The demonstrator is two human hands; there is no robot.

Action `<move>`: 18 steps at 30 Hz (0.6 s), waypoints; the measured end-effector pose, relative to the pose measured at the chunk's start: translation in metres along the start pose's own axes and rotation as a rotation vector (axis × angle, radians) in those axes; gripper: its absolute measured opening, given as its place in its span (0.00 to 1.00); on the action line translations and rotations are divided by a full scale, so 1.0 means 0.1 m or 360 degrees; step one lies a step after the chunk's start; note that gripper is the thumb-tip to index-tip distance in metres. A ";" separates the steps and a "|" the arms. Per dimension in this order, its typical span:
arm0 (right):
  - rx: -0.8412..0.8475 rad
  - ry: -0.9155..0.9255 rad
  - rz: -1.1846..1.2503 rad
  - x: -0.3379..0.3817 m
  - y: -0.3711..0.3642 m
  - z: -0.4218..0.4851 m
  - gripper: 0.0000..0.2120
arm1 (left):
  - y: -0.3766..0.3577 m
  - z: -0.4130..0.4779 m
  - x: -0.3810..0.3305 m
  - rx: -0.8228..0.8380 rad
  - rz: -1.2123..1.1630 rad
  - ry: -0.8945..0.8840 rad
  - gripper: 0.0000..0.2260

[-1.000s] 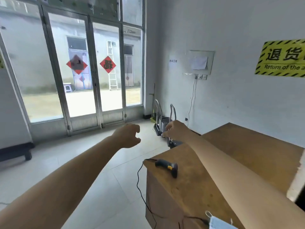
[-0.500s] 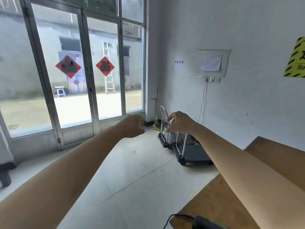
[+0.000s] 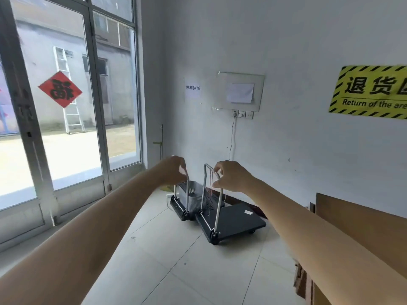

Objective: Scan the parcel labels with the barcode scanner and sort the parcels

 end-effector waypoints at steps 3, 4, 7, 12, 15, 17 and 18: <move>-0.0033 -0.0142 -0.0073 -0.42 -0.04 0.51 0.23 | -0.26 0.79 -0.14 0.0110 -0.0042 -0.0183 0.17; -0.0028 -0.0213 -0.0083 -0.60 -0.03 0.65 0.23 | -0.33 1.04 -0.25 0.0144 -0.0045 -0.0245 0.17; -0.0042 -0.0438 -0.0065 -1.21 0.10 0.97 0.25 | -0.54 1.77 -0.74 0.0246 -0.0016 -0.0477 0.17; -0.0083 -0.0841 -0.0116 -2.21 0.34 0.95 0.26 | -1.23 2.51 -1.62 0.0468 -0.0068 -0.0832 0.18; -0.0058 -0.1097 -0.0305 -2.75 0.45 0.62 0.26 | -1.80 2.74 -2.23 0.0622 0.0000 -0.1114 0.19; -0.0092 -0.1328 -0.0408 -3.07 0.56 0.27 0.26 | -2.14 2.79 -2.70 0.0737 -0.0071 -0.1320 0.18; -0.0098 -0.1459 -0.0422 -3.23 0.58 0.08 0.26 | -2.30 2.78 -2.95 0.0804 -0.0125 -0.1421 0.18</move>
Point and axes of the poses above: each hand's wrist, its own z-axis towards the middle knuckle, its own y-axis out of the back of the hand, x = y × z, the point moved 8 cm from there along z, towards the middle knuckle, and after that the axes turned 10 degrees about -z, right-handed, at the moved point
